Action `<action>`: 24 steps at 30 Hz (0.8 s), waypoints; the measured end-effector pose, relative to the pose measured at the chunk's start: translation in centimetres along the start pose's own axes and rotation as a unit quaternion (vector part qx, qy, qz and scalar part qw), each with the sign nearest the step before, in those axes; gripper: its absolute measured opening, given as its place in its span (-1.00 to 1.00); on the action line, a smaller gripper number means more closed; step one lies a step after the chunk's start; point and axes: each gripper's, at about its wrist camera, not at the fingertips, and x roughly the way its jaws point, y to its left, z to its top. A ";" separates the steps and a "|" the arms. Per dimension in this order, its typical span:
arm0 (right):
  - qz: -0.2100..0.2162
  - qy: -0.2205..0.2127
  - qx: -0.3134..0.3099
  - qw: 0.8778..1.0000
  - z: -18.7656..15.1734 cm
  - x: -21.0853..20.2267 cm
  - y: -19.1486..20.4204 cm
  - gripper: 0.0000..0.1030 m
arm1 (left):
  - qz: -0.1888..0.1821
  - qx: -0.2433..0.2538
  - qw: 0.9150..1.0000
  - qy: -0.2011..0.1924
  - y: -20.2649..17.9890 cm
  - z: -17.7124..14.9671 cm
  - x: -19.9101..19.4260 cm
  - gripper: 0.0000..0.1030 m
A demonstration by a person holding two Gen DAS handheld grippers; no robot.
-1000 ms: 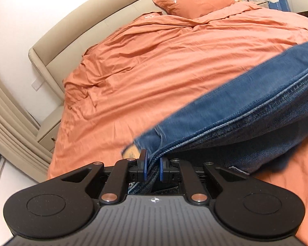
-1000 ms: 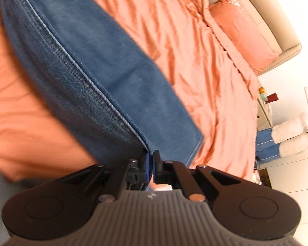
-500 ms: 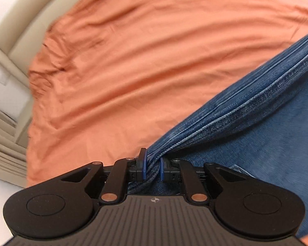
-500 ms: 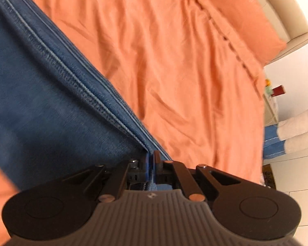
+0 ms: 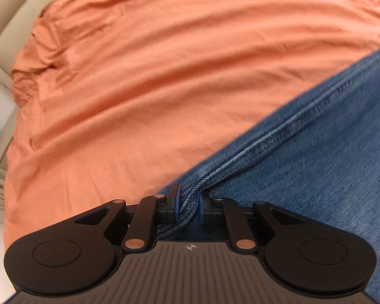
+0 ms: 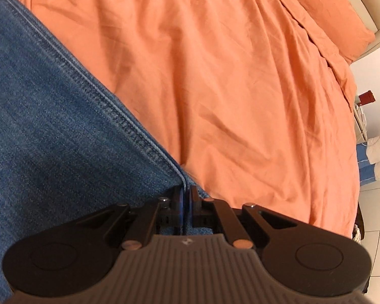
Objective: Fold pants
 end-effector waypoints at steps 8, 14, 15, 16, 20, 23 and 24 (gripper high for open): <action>-0.011 -0.008 0.046 0.999 0.1 -0.6 -0.9 -1.00 | 0.023 -0.020 1.000 0.000 -0.6 1.2 0.7 -0.50; -0.076 -0.011 0.070 0.995 0.0 -1.1 -0.3 -0.45 | 0.045 -0.048 0.998 -0.021 1.6 1.0 -2.2 0.37; -0.084 -0.013 0.078 0.993 0.0 -1.7 -0.5 -0.41 | 0.041 -0.066 0.997 -0.029 2.5 0.9 -3.3 0.37; -0.095 -0.015 0.085 0.992 0.0 -2.3 -0.8 -0.37 | 0.038 -0.081 0.995 -0.036 3.1 0.8 -4.2 0.37; -0.095 -0.042 0.134 0.986 -0.5 -6.1 -1.1 -0.30 | 0.029 -0.177 0.982 -0.054 6.4 -1.9 -8.4 0.37; -0.070 -0.055 0.163 0.983 -1.6 -8.4 0.1 -0.29 | 0.008 -0.280 0.958 -0.065 9.0 -6.4 -10.5 0.37; -0.058 -0.058 0.168 0.982 -2.0 -9.0 0.7 -0.27 | 0.002 -0.318 0.945 -0.070 9.6 -8.2 -11.0 0.37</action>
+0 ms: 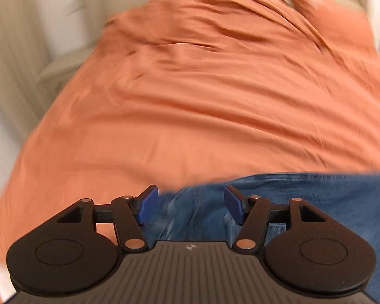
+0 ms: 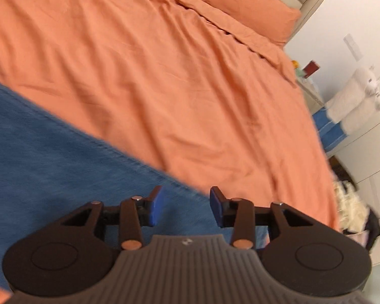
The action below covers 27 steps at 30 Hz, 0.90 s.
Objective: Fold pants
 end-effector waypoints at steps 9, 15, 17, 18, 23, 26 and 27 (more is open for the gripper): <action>0.039 0.025 0.013 0.999 -4.9 -2.6 3.9 -0.21 | -0.091 -0.366 0.926 -0.005 11.9 -12.6 1.7 0.46; 0.032 0.037 0.036 0.998 -5.7 -3.8 4.4 -0.10 | -0.165 -0.477 0.863 -0.029 13.3 -15.2 6.5 0.36; 0.030 0.040 0.034 0.998 -6.1 -4.3 4.6 -0.08 | -0.167 -0.474 0.864 -0.024 12.8 -14.0 7.6 0.15; 0.029 0.044 0.031 0.998 -6.4 -4.4 4.8 -0.08 | -0.159 -0.471 0.867 -0.019 12.7 -13.3 7.8 -0.04; 0.006 0.059 0.042 0.997 -7.4 -4.2 3.6 -0.09 | -0.087 -0.356 0.928 -0.068 10.6 -8.5 3.6 -0.59; 0.002 0.049 0.078 0.996 -8.2 -4.0 1.3 -0.14 | -0.045 -0.302 0.949 -0.075 8.9 -7.1 2.7 -0.60; 0.005 0.045 0.094 0.995 -8.5 -3.9 0.4 -0.14 | -0.024 -0.291 0.955 -0.056 8.8 -7.1 3.6 -0.60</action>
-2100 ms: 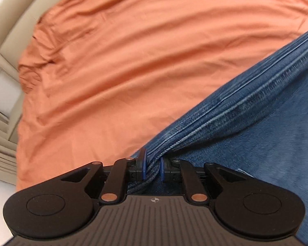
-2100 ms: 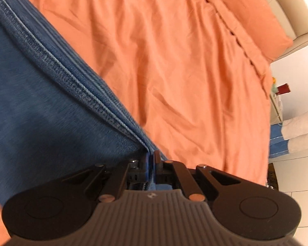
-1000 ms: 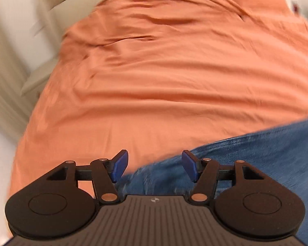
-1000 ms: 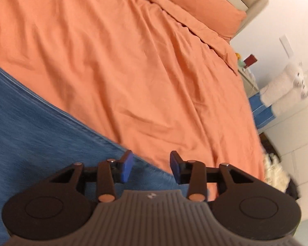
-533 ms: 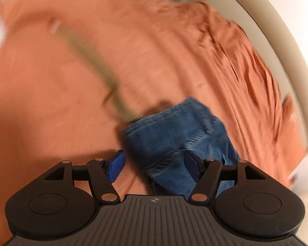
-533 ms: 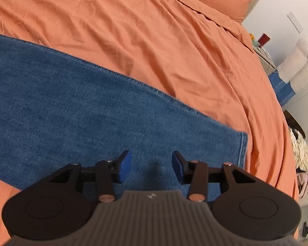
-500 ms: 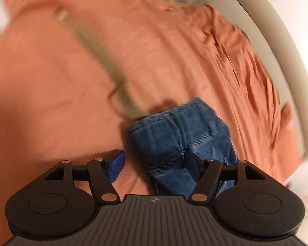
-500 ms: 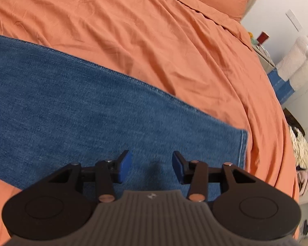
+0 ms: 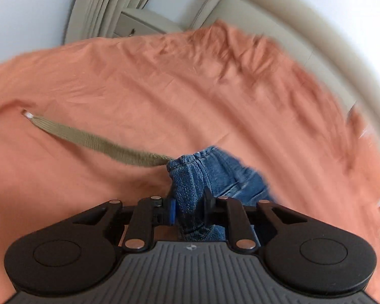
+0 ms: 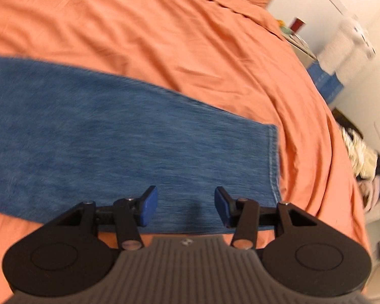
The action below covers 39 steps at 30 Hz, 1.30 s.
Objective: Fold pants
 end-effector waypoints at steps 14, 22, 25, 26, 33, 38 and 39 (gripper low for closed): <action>0.010 -0.039 -0.006 0.999 -3.3 3.7 -7.2 0.16 | 0.138 0.093 0.984 0.057 -2.6 -2.1 4.0 -0.48; 0.030 -0.046 0.124 0.991 -2.5 6.9 -12.1 0.03 | 0.136 0.106 0.985 0.027 -2.7 -1.8 1.1 0.17; 0.046 -0.074 0.181 0.980 -1.7 7.4 -14.2 -0.09 | 0.136 0.123 0.983 -0.008 -3.4 -2.0 -0.1 0.25; 0.051 -0.086 0.188 0.977 -1.0 7.8 -14.7 -0.09 | 0.141 0.135 0.981 -0.018 -3.8 -2.0 -0.3 0.25; 0.055 -0.103 0.199 0.973 3.6 12.0 -15.2 -0.46 | 0.107 0.151 0.982 -0.036 -7.4 -1.2 -0.8 0.24; 0.053 -0.098 0.166 0.980 4.1 12.6 -14.3 -0.99 | 0.090 0.187 0.978 -0.019 -9.7 -1.6 1.2 0.20; 0.048 -0.104 0.159 0.981 4.1 12.1 -14.3 -1.00 | 0.089 0.192 0.977 -0.013 -9.9 -1.8 1.8 0.14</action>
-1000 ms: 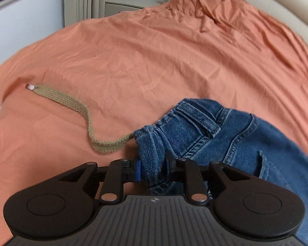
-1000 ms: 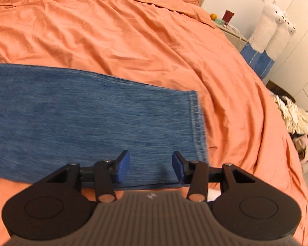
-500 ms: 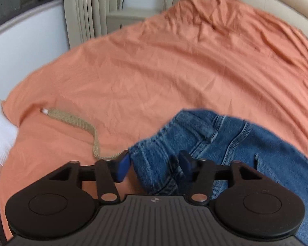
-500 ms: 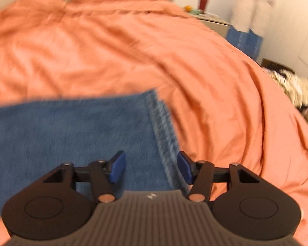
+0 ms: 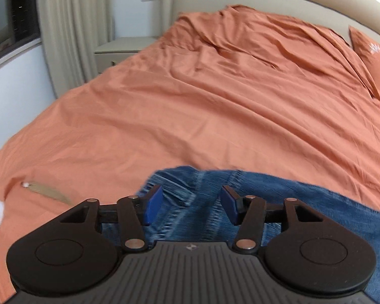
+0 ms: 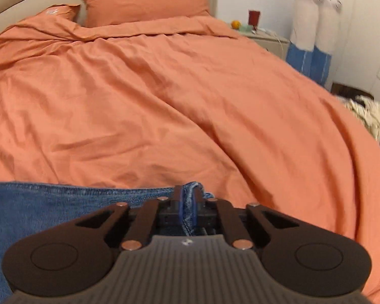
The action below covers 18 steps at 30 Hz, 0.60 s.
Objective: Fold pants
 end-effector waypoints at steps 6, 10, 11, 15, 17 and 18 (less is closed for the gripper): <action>-0.041 -0.008 -0.023 0.999 1.2 -0.2 -0.1 -1.00 | 0.007 -0.002 1.000 0.025 -1.1 -1.6 2.8 0.11; -0.066 0.022 -0.016 0.997 0.6 2.1 0.2 -1.00 | 0.013 0.013 1.000 0.015 -1.4 -1.9 2.8 0.23; -0.064 0.030 -0.009 0.997 0.4 2.5 0.2 -1.00 | 0.011 0.013 1.000 0.016 -1.3 -2.0 2.8 0.23; -0.059 0.014 0.040 0.997 0.5 0.0 -0.8 -0.39 | 0.009 0.007 1.000 0.007 -1.0 -1.8 1.7 0.23; -0.040 0.007 0.069 0.997 0.1 -2.4 -1.7 -0.39 | 0.000 0.013 1.000 -0.009 -1.1 -2.1 0.4 0.23; -0.035 0.008 0.090 0.995 -0.4 -3.7 -2.2 -0.39 | -0.009 0.013 1.000 -0.013 -1.2 -2.3 -0.3 0.23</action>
